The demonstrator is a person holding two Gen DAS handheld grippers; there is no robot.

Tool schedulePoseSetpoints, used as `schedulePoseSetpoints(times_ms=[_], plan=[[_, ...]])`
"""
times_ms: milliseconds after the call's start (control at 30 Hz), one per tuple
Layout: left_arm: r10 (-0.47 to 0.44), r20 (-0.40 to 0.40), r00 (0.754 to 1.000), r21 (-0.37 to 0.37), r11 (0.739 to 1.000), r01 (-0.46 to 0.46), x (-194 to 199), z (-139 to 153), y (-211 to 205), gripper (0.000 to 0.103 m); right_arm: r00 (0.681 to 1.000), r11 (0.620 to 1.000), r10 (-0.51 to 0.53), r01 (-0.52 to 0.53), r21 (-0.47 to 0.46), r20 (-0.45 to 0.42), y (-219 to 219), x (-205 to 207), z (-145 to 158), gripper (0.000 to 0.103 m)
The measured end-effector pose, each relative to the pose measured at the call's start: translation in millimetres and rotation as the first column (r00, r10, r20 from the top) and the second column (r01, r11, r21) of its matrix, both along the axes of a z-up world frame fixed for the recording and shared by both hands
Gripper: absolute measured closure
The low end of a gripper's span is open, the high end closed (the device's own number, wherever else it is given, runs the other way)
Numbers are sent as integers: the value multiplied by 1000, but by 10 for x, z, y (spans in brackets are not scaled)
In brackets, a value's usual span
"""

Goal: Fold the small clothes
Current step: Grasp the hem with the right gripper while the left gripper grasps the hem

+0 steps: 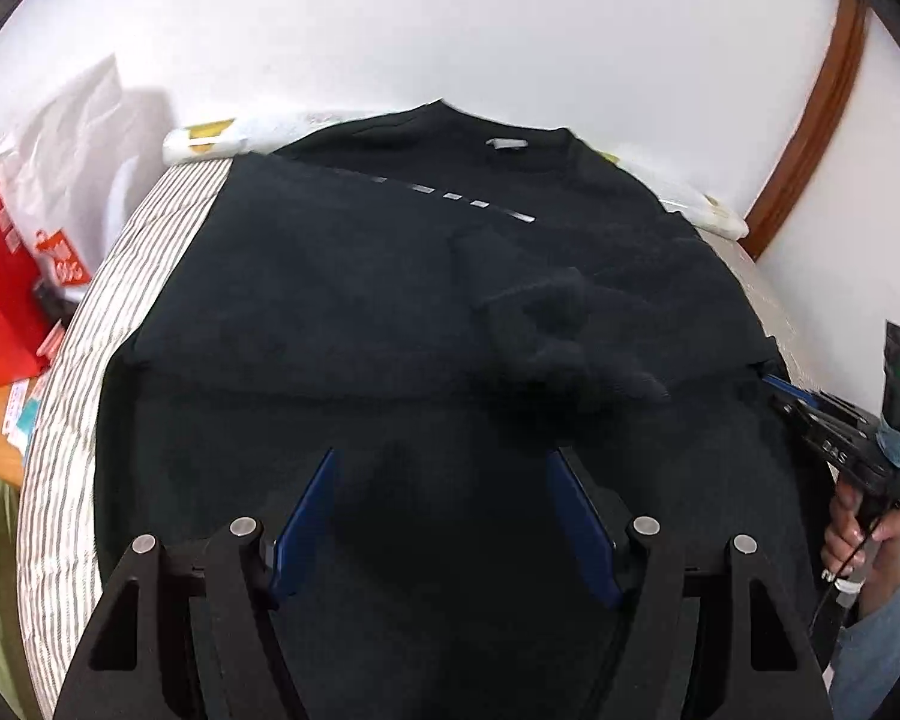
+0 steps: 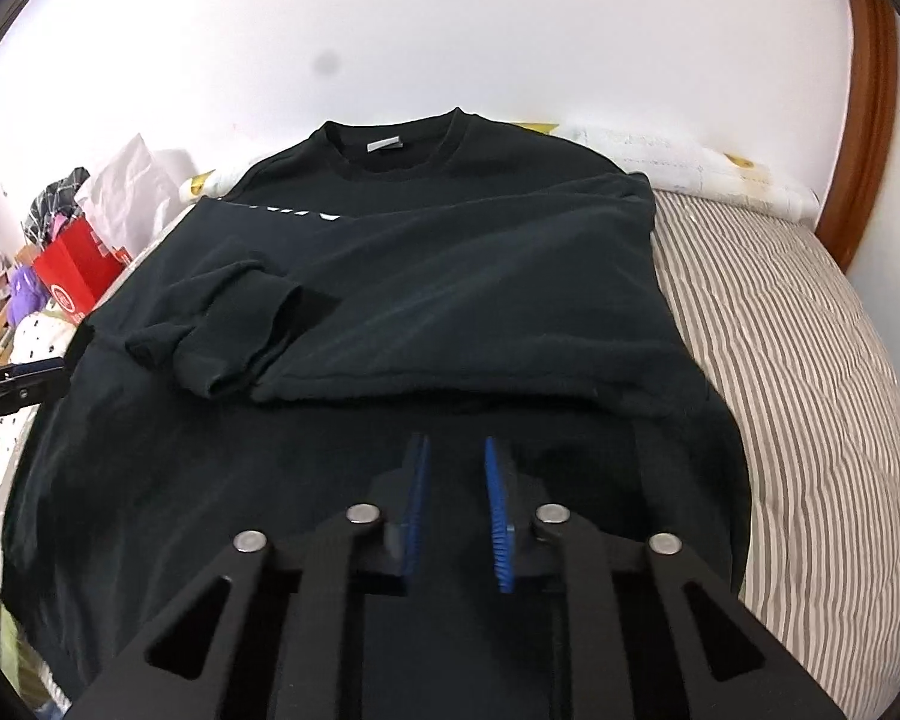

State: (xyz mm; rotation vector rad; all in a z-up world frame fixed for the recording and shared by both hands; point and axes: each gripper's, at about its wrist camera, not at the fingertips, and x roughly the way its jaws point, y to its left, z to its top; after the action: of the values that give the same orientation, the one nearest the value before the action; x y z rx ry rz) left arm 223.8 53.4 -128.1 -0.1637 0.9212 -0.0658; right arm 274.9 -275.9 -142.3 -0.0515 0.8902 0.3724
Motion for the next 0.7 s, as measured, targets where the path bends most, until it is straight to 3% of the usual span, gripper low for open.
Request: schedulePoseSetpoints(times_ms=[333, 467, 567, 700], plan=[[-193, 23, 981, 65, 979, 191, 365, 37, -694, 34, 999, 999, 2, -1, -51, 32, 89, 300, -67, 88], [-222, 27, 975, 103, 970, 218, 602, -5, -935, 34, 998, 996, -38, 42, -82, 46, 68, 387, -130, 90], [-216, 8, 976, 177, 961, 211, 795, -141, -1075, 34, 995, 993, -94, 97, -72, 46, -7, 441, -170, 90], [-195, -20, 981, 214, 957, 195, 943, -306, -1131, 34, 986, 984, -165, 166, -70, 30, -122, 519, -207, 90]])
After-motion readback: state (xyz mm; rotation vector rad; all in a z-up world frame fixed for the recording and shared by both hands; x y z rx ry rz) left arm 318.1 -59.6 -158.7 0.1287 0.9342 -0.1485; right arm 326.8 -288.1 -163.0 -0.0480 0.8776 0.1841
